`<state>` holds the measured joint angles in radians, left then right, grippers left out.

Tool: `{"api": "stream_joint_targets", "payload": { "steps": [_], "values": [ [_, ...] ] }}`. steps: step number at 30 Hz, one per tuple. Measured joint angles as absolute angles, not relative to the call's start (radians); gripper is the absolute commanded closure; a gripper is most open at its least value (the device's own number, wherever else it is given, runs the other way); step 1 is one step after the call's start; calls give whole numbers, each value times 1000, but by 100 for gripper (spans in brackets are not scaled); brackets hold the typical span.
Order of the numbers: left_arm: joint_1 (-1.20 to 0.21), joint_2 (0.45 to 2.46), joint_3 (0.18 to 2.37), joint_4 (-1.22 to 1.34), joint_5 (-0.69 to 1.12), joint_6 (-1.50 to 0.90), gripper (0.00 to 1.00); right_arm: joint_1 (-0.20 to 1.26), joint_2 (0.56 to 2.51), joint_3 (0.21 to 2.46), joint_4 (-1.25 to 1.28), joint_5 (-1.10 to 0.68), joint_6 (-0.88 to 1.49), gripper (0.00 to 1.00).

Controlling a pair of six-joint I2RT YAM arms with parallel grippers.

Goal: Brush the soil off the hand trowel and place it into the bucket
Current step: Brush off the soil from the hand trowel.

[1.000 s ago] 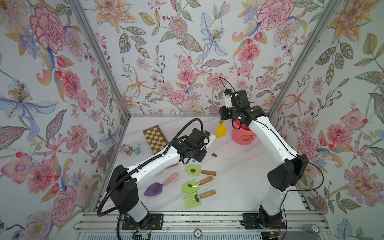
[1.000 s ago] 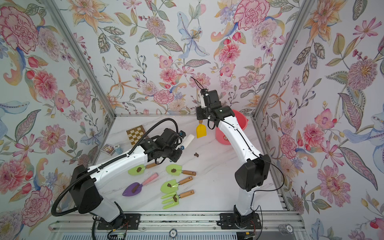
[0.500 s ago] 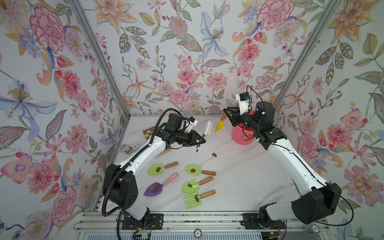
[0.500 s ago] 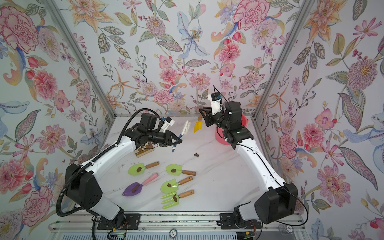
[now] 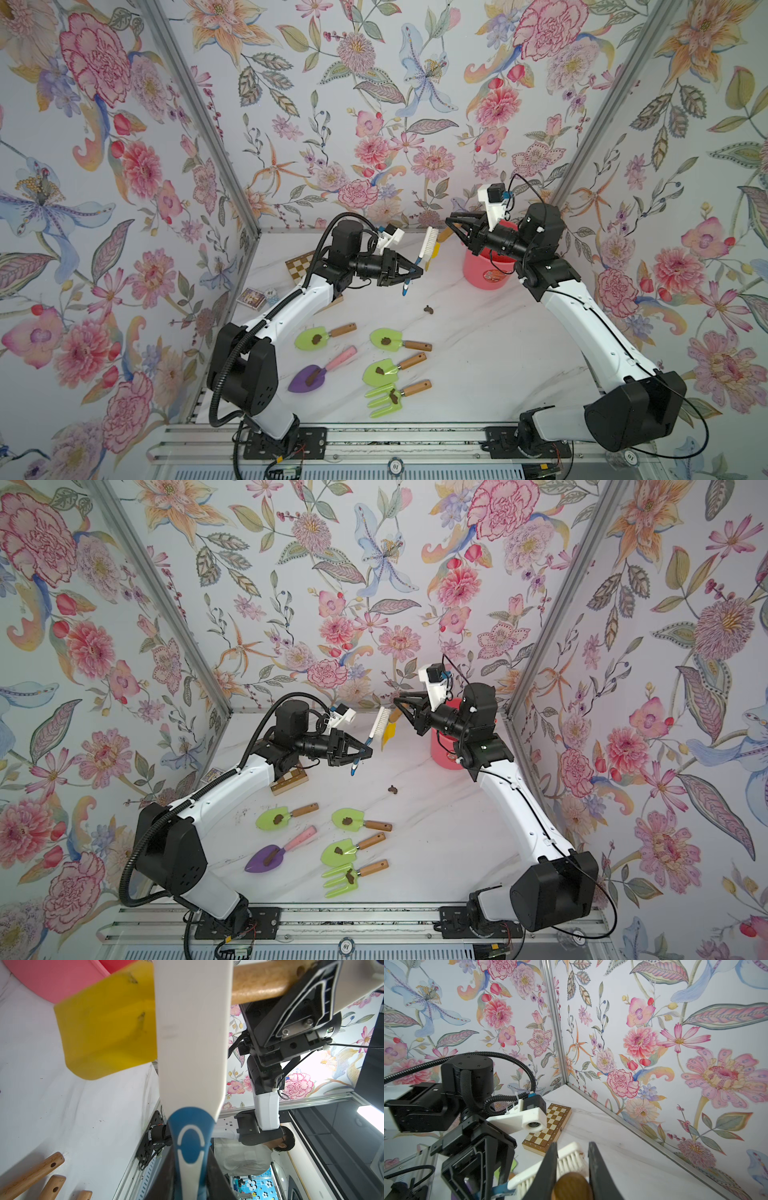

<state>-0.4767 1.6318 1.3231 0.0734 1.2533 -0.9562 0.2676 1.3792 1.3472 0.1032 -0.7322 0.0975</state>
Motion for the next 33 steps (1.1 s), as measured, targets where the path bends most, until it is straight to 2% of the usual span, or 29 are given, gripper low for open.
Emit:
{"api": "stream_joint_targets", "payload": {
  "steps": [16, 21, 25, 33],
  "values": [
    [-468, 1670, 1135, 287, 1257, -1110, 100, 251, 1366, 1404, 227, -797, 210, 99],
    [-389, 1670, 1163, 285, 1265, -1111, 100, 251, 1391, 1446, 231, -804, 222, 98],
    [-335, 1668, 1284, 152, 1245, -1021, 100, 251, 1398, 1446, 232, -804, 226, 98],
    [-348, 1605, 1333, 112, 1250, -1007, 100, 263, 1433, 1460, 228, -815, 229, 97]
  ]
}}
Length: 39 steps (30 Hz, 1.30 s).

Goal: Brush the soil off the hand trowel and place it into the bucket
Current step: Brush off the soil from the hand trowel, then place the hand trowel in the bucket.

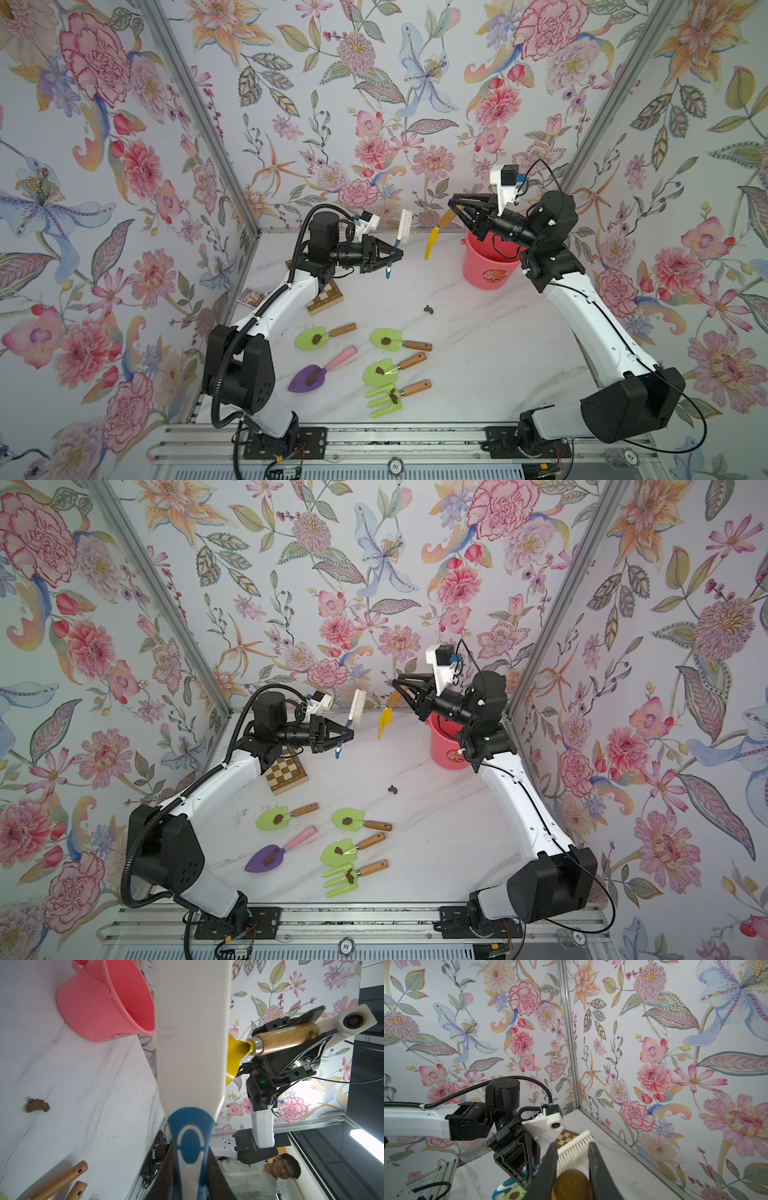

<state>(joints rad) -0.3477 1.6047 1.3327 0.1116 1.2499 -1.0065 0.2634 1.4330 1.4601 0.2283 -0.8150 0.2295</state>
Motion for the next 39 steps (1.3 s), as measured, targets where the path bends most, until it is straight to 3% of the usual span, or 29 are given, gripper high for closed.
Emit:
{"api": "stream_joint_targets", "payload": {
  "steps": [13, 21, 27, 29, 39],
  "values": [
    [-506, 1619, 1213, 136, 1237, -1010, 100, 266, 1509, 1537, 228, -831, 258, 97],
    [-500, 1724, 1111, 128, 1205, -966, 100, 229, 1512, 1576, 217, -794, 282, 95],
    [-505, 1796, 1275, -46, 1047, -794, 100, 169, 1511, 1563, 141, -591, 274, 96],
    [-505, 1824, 1348, -98, 988, -748, 100, 147, 1511, 1566, 89, -479, 252, 92],
    [-541, 1889, 1694, -432, 532, -413, 100, 34, 1531, 1579, -34, -90, 181, 94]
  ]
}}
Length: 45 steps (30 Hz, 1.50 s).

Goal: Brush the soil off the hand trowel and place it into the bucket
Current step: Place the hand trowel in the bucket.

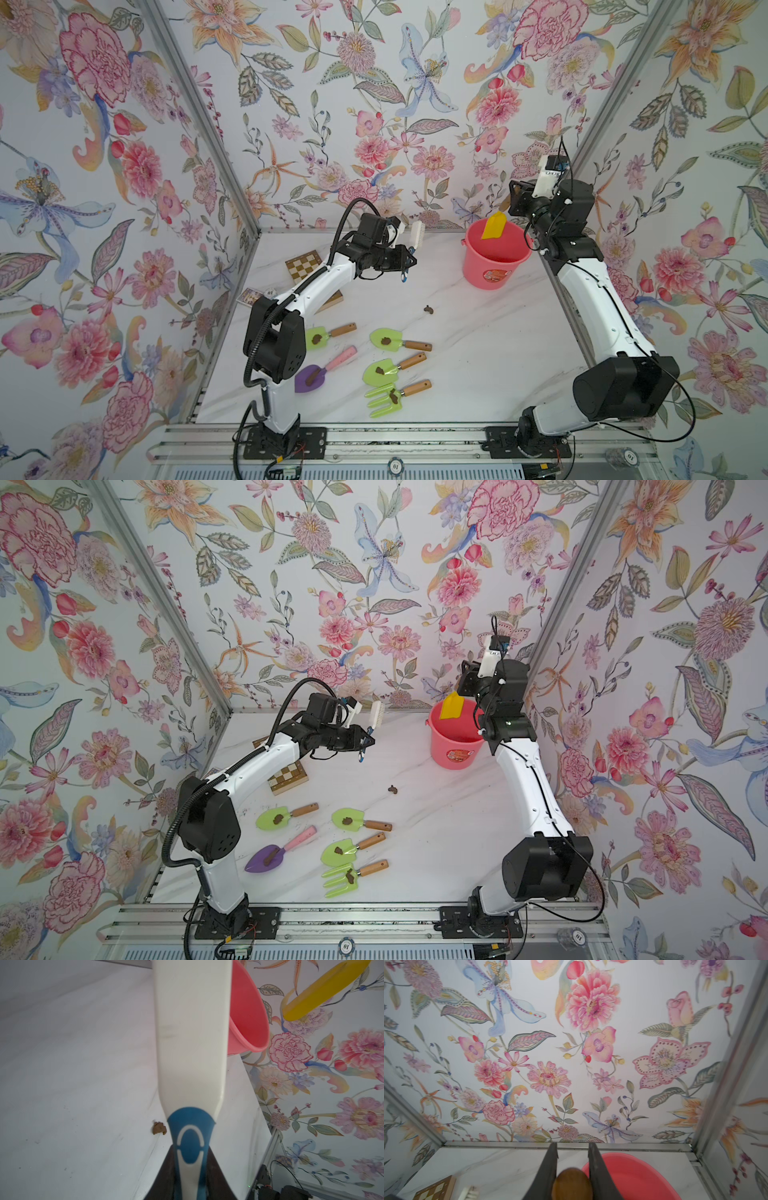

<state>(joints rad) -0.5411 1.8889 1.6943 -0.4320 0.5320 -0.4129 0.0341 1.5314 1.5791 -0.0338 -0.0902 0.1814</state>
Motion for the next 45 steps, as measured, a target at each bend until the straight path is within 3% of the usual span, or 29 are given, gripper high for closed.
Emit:
{"api": "stream_joint_targets", "payload": {
  "steps": [10, 16, 24, 31, 37, 45],
  "values": [
    [-583, 1914, 1772, -434, 239, -360, 100, -14, 1635, 1527, -31, 38, 171, 86],
    [-596, 1976, 1897, -444, 149, -325, 100, -14, 1707, 1499, -22, 70, 169, 86],
    [-596, 2071, 1997, -471, 78, -311, 100, -3, 1849, 1512, -54, 88, 180, 86],
    [-596, 2071, 1993, -467, 28, -345, 100, 52, 1914, 1530, -78, 104, 162, 69],
    [-596, 2071, 1983, -451, -5, -368, 100, 88, 2003, 1662, -142, 133, 154, 63],
    [-596, 2070, 1977, -404, -36, -394, 100, 70, 1956, 1658, -196, 147, 207, 60]
  ]
}}
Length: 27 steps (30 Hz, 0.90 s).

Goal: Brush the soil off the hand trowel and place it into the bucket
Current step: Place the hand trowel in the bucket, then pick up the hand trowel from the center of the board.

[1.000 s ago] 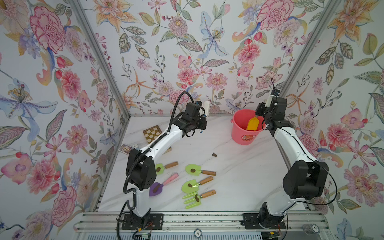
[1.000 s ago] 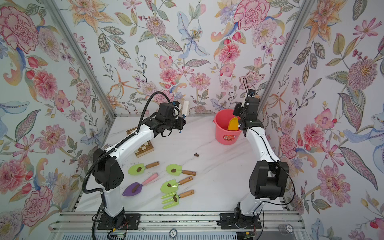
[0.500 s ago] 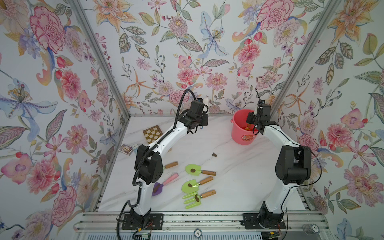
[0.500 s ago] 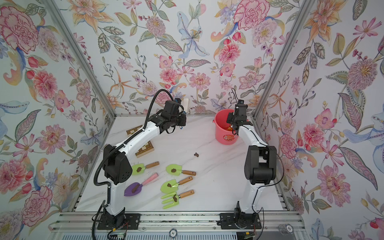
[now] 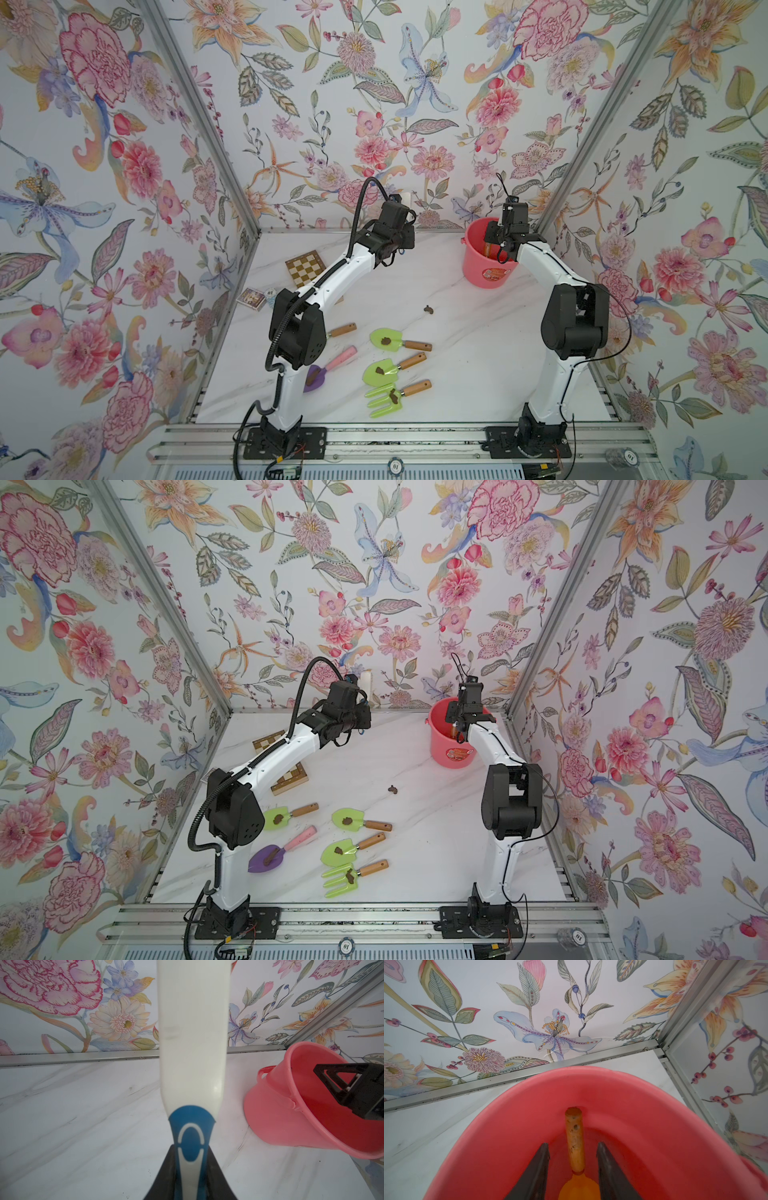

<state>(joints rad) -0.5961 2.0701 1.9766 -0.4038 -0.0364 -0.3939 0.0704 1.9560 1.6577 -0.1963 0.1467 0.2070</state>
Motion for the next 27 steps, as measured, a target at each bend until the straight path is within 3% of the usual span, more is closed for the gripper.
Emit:
{"api": "stream_joint_targets", "payload": {
  "steps": [7, 12, 16, 18, 21, 22, 27],
  "values": [
    [-596, 1986, 1818, -349, -32, -406, 100, 148, 1685, 1614, -220, 39, 316, 61],
    [-580, 1817, 1639, -324, -5, -409, 100, 407, 1470, 1481, -186, 4, 522, 64],
    [-545, 1641, 1487, -316, 0, -398, 100, 569, 1431, 1406, -192, 21, 711, 62],
    [-529, 1562, 1425, -320, 10, -390, 100, 637, 1431, 1377, -204, 58, 766, 54],
    [-516, 1480, 1357, -323, 19, -379, 100, 719, 1409, 1291, -159, 78, 828, 21],
    [-516, 1460, 1339, -327, 20, -375, 100, 737, 1385, 1229, -110, 71, 846, 3],
    [-516, 1419, 1269, -329, 23, -371, 100, 728, 1261, 917, 207, 6, 929, 1]
  ]
}}
